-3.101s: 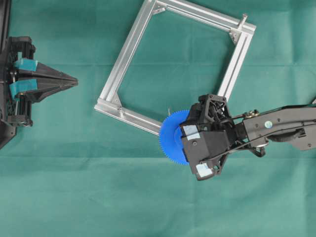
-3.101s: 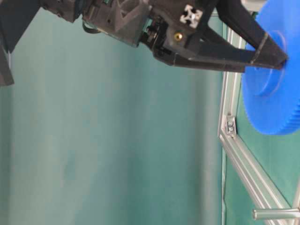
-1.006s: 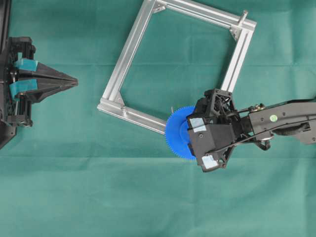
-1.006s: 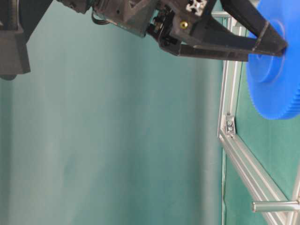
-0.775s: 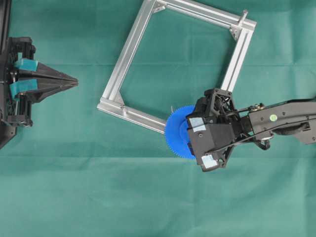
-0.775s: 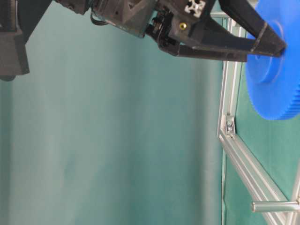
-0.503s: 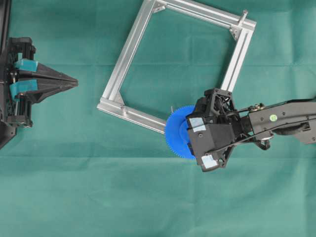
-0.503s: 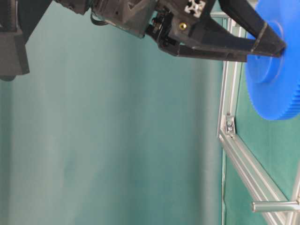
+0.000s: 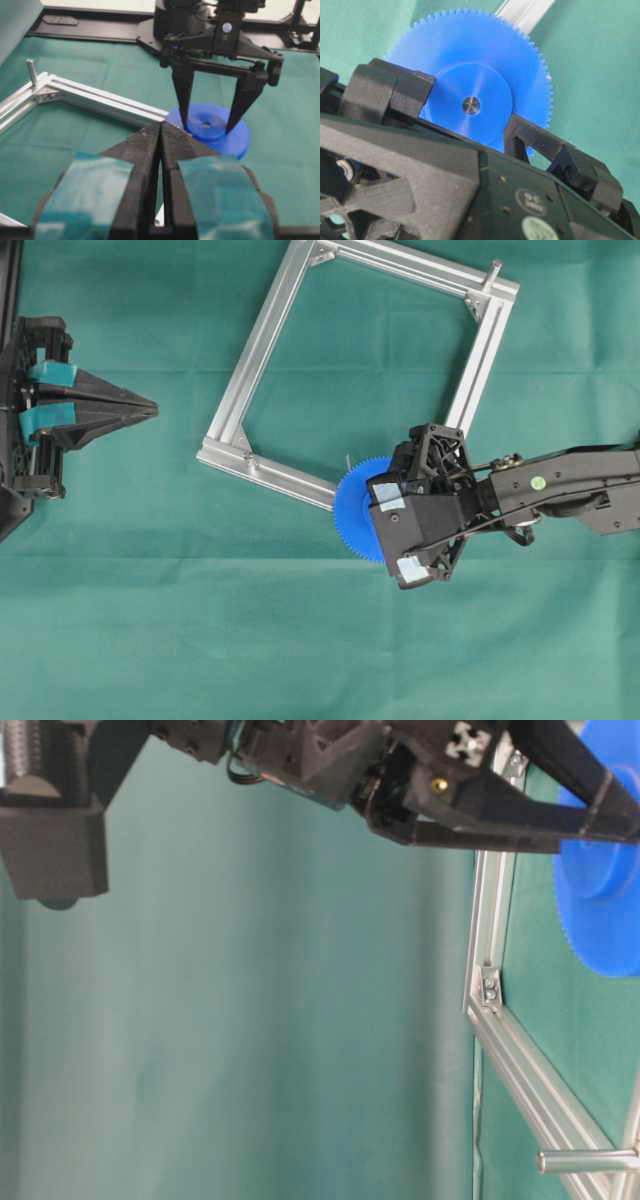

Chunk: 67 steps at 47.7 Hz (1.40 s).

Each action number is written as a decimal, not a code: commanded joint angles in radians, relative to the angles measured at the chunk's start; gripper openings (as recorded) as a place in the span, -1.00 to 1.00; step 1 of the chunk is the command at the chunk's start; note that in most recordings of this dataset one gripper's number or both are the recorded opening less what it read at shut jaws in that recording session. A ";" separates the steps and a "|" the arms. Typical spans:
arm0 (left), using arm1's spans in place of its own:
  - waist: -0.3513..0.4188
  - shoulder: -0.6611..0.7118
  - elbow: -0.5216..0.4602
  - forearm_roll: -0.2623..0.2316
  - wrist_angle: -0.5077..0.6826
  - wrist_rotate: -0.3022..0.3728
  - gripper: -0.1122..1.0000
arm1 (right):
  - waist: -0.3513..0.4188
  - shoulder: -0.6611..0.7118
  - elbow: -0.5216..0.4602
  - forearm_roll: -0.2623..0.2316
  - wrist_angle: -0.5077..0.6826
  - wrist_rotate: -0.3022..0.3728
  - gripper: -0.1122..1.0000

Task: Find the location of the shaft and insert the gear.
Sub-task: 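Push the blue gear down onto the shaft with the right gripper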

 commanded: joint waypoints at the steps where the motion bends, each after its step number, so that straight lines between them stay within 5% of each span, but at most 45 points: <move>1: -0.003 0.006 -0.028 -0.002 -0.005 -0.002 -0.79 | -0.017 0.000 -0.009 -0.003 -0.014 -0.002 0.43; 58: -0.003 0.005 -0.028 0.000 -0.005 -0.003 -0.79 | -0.018 0.029 0.002 -0.003 -0.031 -0.002 0.45; 67: -0.003 0.005 -0.028 -0.002 -0.005 -0.003 -0.79 | -0.017 0.012 -0.002 -0.006 -0.025 -0.002 0.84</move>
